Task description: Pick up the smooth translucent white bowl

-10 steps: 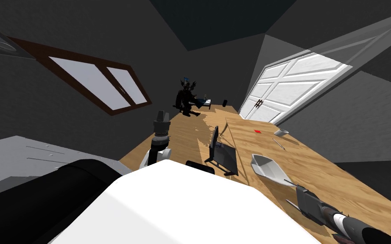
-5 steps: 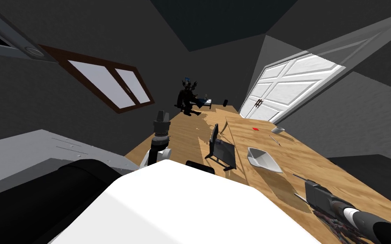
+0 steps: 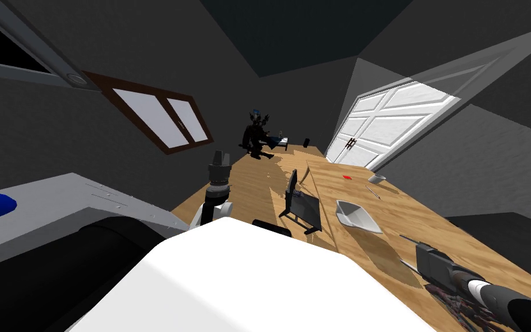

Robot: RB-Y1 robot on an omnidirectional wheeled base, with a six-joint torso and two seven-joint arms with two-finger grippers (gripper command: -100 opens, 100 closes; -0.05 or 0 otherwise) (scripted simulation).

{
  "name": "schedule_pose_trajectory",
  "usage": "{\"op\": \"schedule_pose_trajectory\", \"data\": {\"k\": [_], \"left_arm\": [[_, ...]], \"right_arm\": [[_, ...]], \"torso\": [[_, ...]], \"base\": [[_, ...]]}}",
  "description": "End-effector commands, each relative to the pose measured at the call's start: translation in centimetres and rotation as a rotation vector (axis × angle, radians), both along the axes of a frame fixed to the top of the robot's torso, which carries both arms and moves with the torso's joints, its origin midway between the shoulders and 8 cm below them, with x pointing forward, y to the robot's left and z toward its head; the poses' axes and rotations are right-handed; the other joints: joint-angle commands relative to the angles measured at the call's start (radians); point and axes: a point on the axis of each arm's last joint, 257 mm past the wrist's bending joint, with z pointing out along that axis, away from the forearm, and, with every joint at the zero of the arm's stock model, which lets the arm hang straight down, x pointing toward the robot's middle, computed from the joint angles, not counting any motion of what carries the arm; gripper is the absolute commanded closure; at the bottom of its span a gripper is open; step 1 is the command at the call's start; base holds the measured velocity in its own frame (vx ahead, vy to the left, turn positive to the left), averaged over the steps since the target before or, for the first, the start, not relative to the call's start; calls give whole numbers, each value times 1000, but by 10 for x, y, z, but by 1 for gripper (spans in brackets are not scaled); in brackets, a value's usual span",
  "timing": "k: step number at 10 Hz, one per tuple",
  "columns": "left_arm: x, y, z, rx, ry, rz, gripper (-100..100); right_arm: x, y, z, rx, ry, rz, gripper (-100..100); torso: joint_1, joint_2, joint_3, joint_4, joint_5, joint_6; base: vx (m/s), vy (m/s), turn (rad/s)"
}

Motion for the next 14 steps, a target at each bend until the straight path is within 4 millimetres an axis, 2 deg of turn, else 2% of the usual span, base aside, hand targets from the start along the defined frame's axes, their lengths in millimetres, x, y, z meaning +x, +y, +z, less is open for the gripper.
{"op": "schedule_pose_trajectory", "data": {"k": [1, 3, 6, 7, 9, 11, 12, 13, 14], "left_arm": [[0, 0, 0, 0, 0, 0, 0], [0, 0, 0, 0, 0, 0, 0], [0, 0, 0, 0, 0, 0, 0], [0, 0, 0, 0, 0, 0, 0], [0, 0, 0, 0, 0, 0, 0], [0, 0, 0, 0, 0, 0, 0], [0, 0, 0, 0, 0, 0, 0], [0, 0, 0, 0, 0, 0, 0], [0, 0, 0, 0, 0, 0, 0]], "right_arm": [[-5, 9, -8, 30, 14, 3, -100], [-16, 28, -24, 87, 48, 8, -100], [-47, 64, -56, 196, 124, 8, -100], [-47, 64, -56, 196, 124, 8, -100], [-82, 86, -81, 263, 192, -8, -100], [-81, 82, -76, 258, 186, -6, -100], [-82, 83, -76, 260, 187, -6, 0], [-89, 84, -85, 262, 185, -20, -100], [-94, 86, -92, 264, 184, -31, -100]], "torso": [[0, 0, 0, 0, 0, 0], [0, -5, -3, -1, 0, 0], [-3, -7, -4, -2, -1, 0], [-4, -5, -3, -2, -1, 0], [-2, 2, 1, 0, -1, 0], [0, 8, 4, 1, 0, 0], [-1, 9, 5, 2, 0, 0], [-1, 9, 5, 2, 0, 0], [-2, 10, 5, 2, -1, 0]], "base": [[197, 9, -12], [223, -14, -36], [217, -36, -34], [139, -39, -13], [35, 4, -35], [2, 5, -13], [0, 0, 0], [-11, -23, 66], [-18, -38, 108]]}}
